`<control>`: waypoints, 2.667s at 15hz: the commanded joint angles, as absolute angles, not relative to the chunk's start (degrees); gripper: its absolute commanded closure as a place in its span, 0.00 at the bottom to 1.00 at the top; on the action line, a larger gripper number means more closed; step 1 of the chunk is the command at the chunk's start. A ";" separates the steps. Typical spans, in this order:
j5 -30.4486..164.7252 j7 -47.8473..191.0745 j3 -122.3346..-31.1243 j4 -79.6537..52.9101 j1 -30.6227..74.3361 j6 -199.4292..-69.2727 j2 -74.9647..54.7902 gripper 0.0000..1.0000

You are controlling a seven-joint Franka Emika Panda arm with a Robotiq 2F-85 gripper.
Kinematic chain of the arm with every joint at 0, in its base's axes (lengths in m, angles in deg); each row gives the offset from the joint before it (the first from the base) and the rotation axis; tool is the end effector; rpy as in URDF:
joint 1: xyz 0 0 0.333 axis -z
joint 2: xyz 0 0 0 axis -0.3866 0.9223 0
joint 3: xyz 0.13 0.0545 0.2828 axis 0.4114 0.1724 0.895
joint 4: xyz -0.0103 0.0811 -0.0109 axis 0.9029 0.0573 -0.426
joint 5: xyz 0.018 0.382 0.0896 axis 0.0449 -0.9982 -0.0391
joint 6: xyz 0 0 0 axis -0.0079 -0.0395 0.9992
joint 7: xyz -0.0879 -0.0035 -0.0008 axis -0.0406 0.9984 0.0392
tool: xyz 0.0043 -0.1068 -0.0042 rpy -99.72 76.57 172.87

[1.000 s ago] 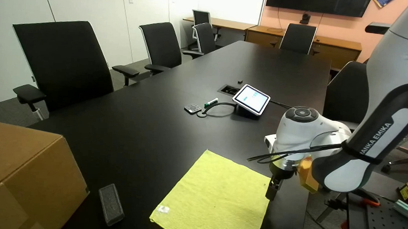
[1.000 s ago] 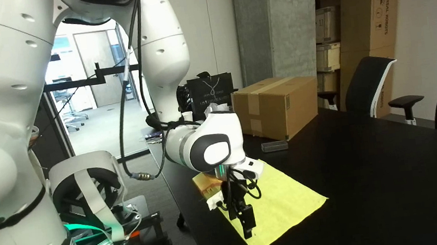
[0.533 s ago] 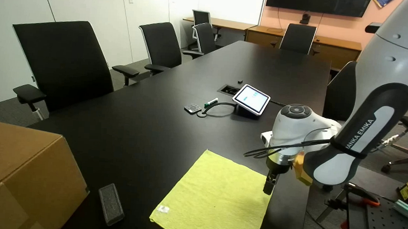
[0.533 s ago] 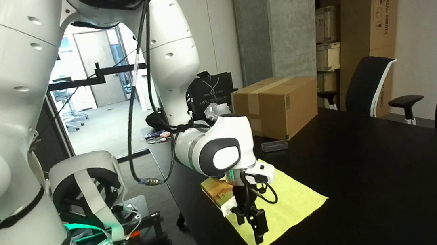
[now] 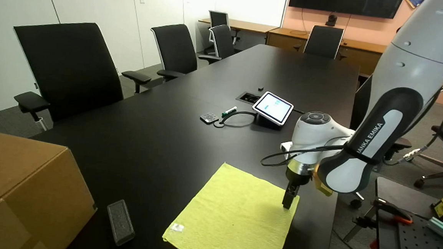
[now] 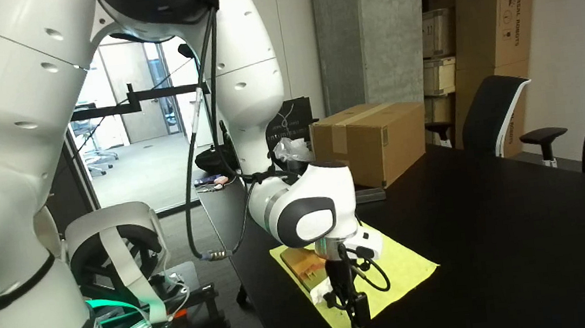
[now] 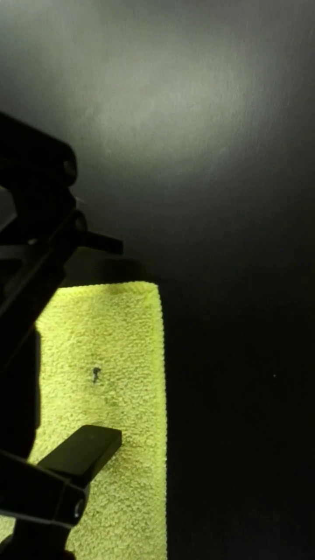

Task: Fold the towel on the table

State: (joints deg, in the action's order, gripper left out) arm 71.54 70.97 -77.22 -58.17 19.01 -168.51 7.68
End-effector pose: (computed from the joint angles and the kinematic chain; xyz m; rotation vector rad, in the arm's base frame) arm 0.4669 -0.0026 0.0700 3.0726 0.0529 -0.0700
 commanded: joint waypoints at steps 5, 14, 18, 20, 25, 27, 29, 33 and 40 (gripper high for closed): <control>69.21 73.96 -74.95 -55.98 21.48 -168.05 10.50 0.07; 70.58 71.83 -78.29 -58.25 17.02 -165.61 6.76 0.57; 72.14 71.03 -80.70 -59.00 13.55 -163.56 4.28 0.65; 72.83 70.93 -81.57 -58.93 12.43 -162.40 3.31 0.88; 74.31 70.75 -81.84 -58.34 11.96 -159.55 1.84 0.96; 74.64 70.56 -81.79 -58.01 12.06 -158.91 1.70 0.95; 75.11 70.19 -82.10 -57.74 11.81 -158.43 1.27 0.96; 75.83 69.25 -82.03 -55.59 11.74 -156.69 0.88 0.96; 75.35 67.51 -79.36 -46.36 11.71 -149.40 2.41 0.97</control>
State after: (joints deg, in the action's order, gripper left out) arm 74.51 69.85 -80.10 -50.85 12.45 -153.35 1.72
